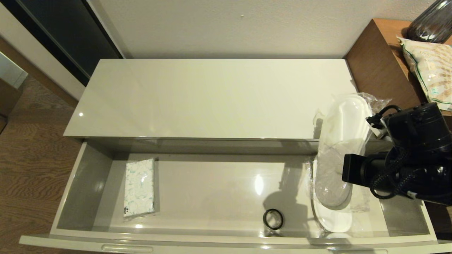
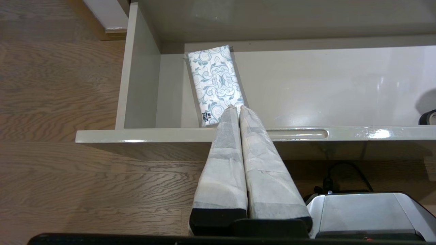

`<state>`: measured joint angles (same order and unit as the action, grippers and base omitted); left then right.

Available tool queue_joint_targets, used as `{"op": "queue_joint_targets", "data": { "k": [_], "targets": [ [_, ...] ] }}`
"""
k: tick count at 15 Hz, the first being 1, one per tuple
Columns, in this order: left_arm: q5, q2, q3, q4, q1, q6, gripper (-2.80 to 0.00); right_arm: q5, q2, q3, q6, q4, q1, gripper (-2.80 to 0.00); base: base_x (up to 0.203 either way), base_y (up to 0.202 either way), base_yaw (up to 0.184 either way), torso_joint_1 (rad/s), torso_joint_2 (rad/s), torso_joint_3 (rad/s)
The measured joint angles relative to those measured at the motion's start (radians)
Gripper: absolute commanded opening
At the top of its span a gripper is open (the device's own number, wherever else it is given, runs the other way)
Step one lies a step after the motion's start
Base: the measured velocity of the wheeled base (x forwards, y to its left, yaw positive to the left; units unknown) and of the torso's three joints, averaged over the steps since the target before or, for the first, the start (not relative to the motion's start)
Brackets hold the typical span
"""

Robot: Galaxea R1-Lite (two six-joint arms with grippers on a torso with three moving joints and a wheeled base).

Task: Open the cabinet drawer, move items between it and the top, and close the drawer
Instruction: Put the disposable slippers in the drawer

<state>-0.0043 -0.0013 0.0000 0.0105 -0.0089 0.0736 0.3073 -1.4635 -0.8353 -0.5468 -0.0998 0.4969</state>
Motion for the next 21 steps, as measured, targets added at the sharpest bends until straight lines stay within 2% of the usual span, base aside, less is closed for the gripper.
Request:
{"op": "queue_joint_targets", "data": {
  "k": [2, 5, 7, 10, 13, 17, 19, 21],
  "targets": [
    [0.000, 0.000, 0.000, 0.000, 0.000, 0.000, -2.80, -0.057, 0.041, 0.023, 0.010, -0.019, 0.019, -2.80, 0.000, 0.000, 0.000, 0.000, 0.00, 0.000],
    [0.000, 0.000, 0.000, 0.000, 0.000, 0.000, -2.80, -0.198, 0.097, 0.080, 0.053, -0.091, 0.066, -2.80, 0.000, 0.000, 0.000, 0.000, 0.00, 0.000],
    [0.000, 0.000, 0.000, 0.000, 0.000, 0.000, -2.80, -0.234, 0.103, 0.120, 0.064, -0.091, 0.078, -2.80, 0.000, 0.000, 0.000, 0.000, 0.00, 0.000],
    [0.000, 0.000, 0.000, 0.000, 0.000, 0.000, -2.80, -0.232, 0.038, 0.154, 0.036, -0.052, 0.081, -2.80, 0.000, 0.000, 0.000, 0.000, 0.00, 0.000],
    [0.000, 0.000, 0.000, 0.000, 0.000, 0.000, -2.80, -0.210, -0.087, 0.195, -0.010, 0.086, 0.073, -2.80, 0.000, 0.000, 0.000, 0.000, 0.00, 0.000],
    [0.000, 0.000, 0.000, 0.000, 0.000, 0.000, -2.80, -0.121, -0.305, 0.236, -0.022, 0.323, 0.043, -2.80, 0.000, 0.000, 0.000, 0.000, 0.00, 0.000],
    [0.000, 0.000, 0.000, 0.001, 0.000, 0.000, -2.80, -0.079, -0.413, 0.229, -0.021, 0.445, 0.004, -2.80, 0.000, 0.000, 0.000, 0.000, 0.00, 0.000],
    [0.000, 0.000, 0.000, 0.000, 0.000, -0.001, -2.80, -0.042, -0.486, 0.186, -0.019, 0.501, -0.049, -2.80, 0.000, 0.000, 0.000, 0.000, 0.00, 0.000]
  ]
}}
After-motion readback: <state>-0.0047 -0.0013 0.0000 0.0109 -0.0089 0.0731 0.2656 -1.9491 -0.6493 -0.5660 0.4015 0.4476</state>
